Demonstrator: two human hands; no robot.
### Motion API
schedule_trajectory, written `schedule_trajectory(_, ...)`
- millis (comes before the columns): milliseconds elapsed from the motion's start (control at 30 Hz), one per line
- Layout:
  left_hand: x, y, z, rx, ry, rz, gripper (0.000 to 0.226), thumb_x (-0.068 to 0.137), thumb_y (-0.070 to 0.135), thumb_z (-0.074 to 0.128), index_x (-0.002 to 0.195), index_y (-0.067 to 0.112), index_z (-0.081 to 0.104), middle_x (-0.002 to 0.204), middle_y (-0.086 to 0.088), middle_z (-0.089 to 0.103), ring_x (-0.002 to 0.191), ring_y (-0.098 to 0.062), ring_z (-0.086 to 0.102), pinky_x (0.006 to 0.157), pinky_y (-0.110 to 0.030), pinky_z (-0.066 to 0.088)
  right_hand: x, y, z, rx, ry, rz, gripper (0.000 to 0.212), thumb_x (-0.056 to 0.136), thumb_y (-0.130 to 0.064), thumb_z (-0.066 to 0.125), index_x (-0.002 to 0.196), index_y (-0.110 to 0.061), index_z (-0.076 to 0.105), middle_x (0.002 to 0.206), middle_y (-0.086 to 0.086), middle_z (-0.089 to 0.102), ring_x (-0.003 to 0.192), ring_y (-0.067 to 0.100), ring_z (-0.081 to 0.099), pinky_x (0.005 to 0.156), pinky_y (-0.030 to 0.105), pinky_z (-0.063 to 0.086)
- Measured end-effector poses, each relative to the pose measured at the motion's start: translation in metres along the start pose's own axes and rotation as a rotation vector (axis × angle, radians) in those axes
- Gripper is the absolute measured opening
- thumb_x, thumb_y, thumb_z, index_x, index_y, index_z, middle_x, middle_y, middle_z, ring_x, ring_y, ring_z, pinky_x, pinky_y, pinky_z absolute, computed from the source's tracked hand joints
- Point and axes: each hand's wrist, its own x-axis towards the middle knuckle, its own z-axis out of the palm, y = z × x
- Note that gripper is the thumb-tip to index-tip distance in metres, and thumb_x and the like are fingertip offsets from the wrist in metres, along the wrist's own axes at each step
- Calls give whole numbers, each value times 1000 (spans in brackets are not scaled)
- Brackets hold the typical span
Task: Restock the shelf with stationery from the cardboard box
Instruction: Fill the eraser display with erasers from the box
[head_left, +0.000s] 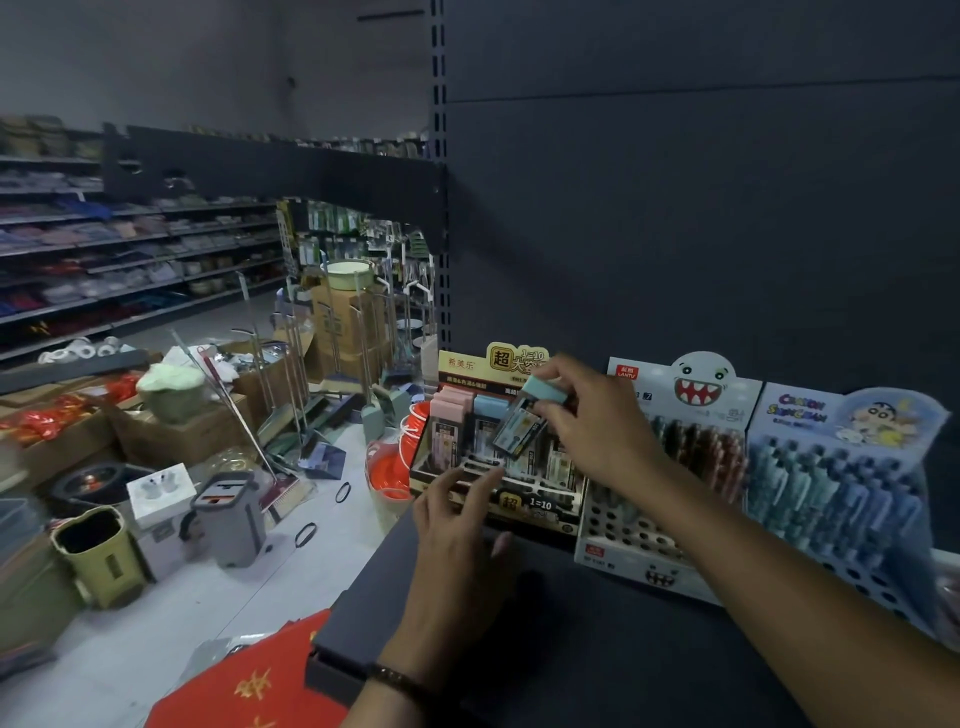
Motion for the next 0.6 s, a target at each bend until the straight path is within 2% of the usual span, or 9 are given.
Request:
schedule_trajectory(67,-3,4,1,116,-69,26,81,95,28,73,158,53,28,167,3,9,156,-27,7,122,-48,34,-2,5,6,-29,-14,-8,24,101,-21,71,115,-37,60,105,-13,68,62,20,71,58,41,64)
schedule_trajectory(133,-5,6,1,179,-106,41,79,97,33,71,158,53,25,168,0,9,156,-29,6,123,-49,35,-4,7,13,-61,-29,-14,21,101,-20,72,109,-34,58,102,-6,71,61,14,67,56,38,58)
schedule_trajectory(233,-6,7,-1,177,-125,28,76,98,34,69,158,53,25,166,1,13,155,-27,9,121,-46,38,-5,6,18,-102,-56,-6,26,101,-19,71,102,-38,54,100,-7,70,66,4,64,53,21,44)
schedule_trajectory(267,-6,7,-2,176,-128,27,76,98,34,69,158,53,25,166,1,13,155,-27,9,121,-46,38,-4,5,18,-113,-63,-1,26,100,-19,71,102,-38,54,100,-7,69,68,3,63,54,19,42)
schedule_trajectory(400,-5,7,-3,161,-131,34,76,98,31,69,157,53,26,166,2,13,155,-26,8,121,-46,38,-2,-1,14,-166,-115,7,20,100,-17,71,114,-30,63,103,-7,67,79,3,62,62,20,42)
schedule_trajectory(500,-5,5,-2,150,-129,33,76,97,30,69,157,53,27,165,2,13,156,-25,7,121,-47,38,-1,-3,17,-238,-118,4,22,103,-16,67,124,-22,68,108,-3,68,81,6,58,66,23,41)
schedule_trajectory(600,-4,4,-1,139,-117,25,76,96,29,71,155,54,30,163,3,17,154,-24,11,121,-45,39,4,-4,26,-293,-101,2,29,104,-16,65,132,-19,71,112,-1,69,90,11,56,82,26,44)
